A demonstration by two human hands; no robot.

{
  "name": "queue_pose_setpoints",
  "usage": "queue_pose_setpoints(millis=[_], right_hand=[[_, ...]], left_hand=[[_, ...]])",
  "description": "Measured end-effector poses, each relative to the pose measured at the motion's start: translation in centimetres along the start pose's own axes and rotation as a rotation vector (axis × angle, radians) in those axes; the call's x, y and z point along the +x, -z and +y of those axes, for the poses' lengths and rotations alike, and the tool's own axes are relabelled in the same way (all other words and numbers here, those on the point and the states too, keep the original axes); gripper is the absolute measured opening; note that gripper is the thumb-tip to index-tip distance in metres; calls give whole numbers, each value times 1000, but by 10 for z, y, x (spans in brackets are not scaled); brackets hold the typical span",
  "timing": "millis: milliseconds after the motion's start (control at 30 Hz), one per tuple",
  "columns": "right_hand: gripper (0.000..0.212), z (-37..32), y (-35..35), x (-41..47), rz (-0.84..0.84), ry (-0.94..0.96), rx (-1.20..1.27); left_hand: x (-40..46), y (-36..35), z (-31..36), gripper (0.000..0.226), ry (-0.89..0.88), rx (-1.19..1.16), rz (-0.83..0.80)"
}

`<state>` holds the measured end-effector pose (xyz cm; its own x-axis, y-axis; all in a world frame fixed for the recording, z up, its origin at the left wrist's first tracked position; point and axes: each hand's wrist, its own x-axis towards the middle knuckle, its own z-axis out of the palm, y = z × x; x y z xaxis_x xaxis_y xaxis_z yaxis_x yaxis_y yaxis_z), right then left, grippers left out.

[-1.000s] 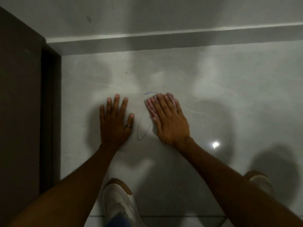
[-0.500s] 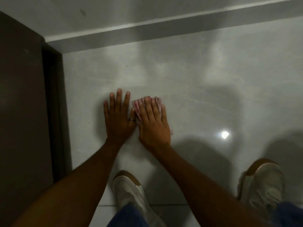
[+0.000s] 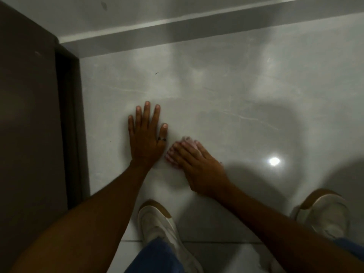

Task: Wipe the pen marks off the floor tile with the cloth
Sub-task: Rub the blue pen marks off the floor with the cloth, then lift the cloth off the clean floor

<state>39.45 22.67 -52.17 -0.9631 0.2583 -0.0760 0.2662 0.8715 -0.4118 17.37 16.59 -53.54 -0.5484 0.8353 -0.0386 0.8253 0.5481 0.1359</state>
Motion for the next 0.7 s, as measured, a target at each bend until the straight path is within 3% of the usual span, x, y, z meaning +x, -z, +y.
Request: queue_pose_setpoints(millis=[100,200,267,333,400,433,500,567,633,700], right_hand=[[75,10,24,24,2,-251,117],[84,11,68,39,60,-612,407],[77,0,109,48,124,-822,725],[56,-25,161,59,269,-1011,1127],[46,-59,217,70,407,-1220,1693],[45,-77,245,73,434,-1283,1948],[47,-115,294,75,354,-1312,2216],[63,-152,345,81,228,-1263,2261],[65,-179,390,97,30,-1133,2156],[58,-200,424,124,-133,-915,1890]], left_hand=[[-4,7,2,64,19,-10,-66],[8,37,13,59,128,-157,-293],[25,82,30,52,396,-498,-471],[34,144,59,44,845,-1054,-600],[20,208,85,47,1201,-1525,-704],[8,240,94,56,1270,-1667,-750],[-22,307,103,65,1235,-1756,-778],[-46,365,94,53,1200,-1757,-730],[-61,417,73,44,1287,-1734,-626],[-69,465,42,51,1302,-1744,-493]])
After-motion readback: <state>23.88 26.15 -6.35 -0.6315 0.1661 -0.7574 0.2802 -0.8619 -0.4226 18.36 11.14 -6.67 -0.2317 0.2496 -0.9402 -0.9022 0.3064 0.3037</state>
